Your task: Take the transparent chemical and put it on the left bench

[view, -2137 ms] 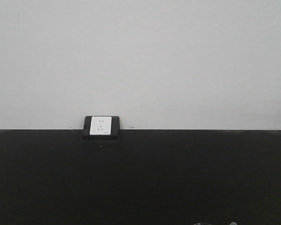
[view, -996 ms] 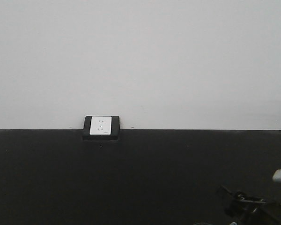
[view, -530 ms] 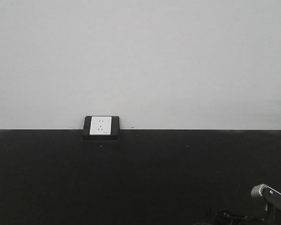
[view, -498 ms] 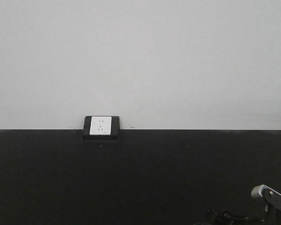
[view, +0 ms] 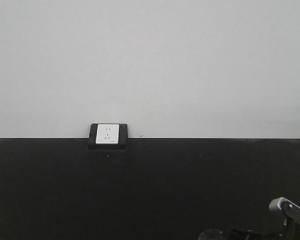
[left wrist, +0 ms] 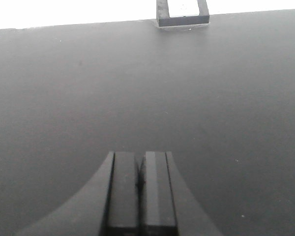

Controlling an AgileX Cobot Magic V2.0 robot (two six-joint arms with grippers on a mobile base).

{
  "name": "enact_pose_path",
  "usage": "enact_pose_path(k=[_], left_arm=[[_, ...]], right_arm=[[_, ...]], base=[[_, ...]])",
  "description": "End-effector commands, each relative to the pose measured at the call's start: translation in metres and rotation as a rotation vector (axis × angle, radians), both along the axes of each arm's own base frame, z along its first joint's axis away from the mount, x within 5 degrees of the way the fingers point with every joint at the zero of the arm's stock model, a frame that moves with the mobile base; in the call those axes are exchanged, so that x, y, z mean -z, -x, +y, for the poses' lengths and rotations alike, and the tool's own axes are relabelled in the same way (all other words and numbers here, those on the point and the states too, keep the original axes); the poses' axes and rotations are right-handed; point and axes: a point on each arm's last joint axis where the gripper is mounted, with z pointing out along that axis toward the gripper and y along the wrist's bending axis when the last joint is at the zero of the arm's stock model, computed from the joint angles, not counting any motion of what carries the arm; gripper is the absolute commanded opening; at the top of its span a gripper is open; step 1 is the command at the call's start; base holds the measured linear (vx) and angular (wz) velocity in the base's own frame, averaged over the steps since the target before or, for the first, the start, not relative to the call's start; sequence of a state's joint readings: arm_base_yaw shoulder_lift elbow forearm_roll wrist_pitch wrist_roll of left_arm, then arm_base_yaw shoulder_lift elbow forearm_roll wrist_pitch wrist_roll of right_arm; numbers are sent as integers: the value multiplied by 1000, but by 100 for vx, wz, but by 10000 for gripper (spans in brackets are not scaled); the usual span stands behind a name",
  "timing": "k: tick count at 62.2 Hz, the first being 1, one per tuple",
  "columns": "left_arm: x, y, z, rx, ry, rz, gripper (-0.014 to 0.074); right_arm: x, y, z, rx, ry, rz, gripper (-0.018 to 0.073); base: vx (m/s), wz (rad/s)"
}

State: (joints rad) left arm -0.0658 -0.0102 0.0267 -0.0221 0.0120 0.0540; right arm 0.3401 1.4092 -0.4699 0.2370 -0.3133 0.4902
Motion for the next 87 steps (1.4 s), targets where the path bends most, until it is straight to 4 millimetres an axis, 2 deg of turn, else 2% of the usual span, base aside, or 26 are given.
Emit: enact_pose_path(k=[1,19,29,39,49,55,64,77,87], left_arm=[[-3,1,0,1,14,-81,-3],[-3,1,0,1,14,-81,-3],[-3,1,0,1,14,-81,-3],[-3,1,0,1,14,-81,-3],[-3,1,0,1,14,-81,-3],[-3,1,0,1,14,-81,-3],[-3,1,0,1,14,-81,-3],[-3,1,0,1,14,-81,-3],[-3,1,0,1,14,-81,-3]], right_arm=[[-30,-8,2,-20,4,-210,-6],[-67,6,3,-162,155,-441,-1],[-92,29,0,-283,337,-545,-1],[-109,62,-13,-334,487,-519,-1],[-120,95,-28,-355,588,-490,-1],[-129,122,-39,-334,599,-512,-1],[-135,151,-53,-305,652,-550,-1],[-143,171,-63,-253,689,-640,-1],[-140,175,-65,-253,679,-611,-1]], base=[[0,0],[0,0],[0,0],[0,0],[0,0],[0,0],[0,0],[0,0],[0,0]])
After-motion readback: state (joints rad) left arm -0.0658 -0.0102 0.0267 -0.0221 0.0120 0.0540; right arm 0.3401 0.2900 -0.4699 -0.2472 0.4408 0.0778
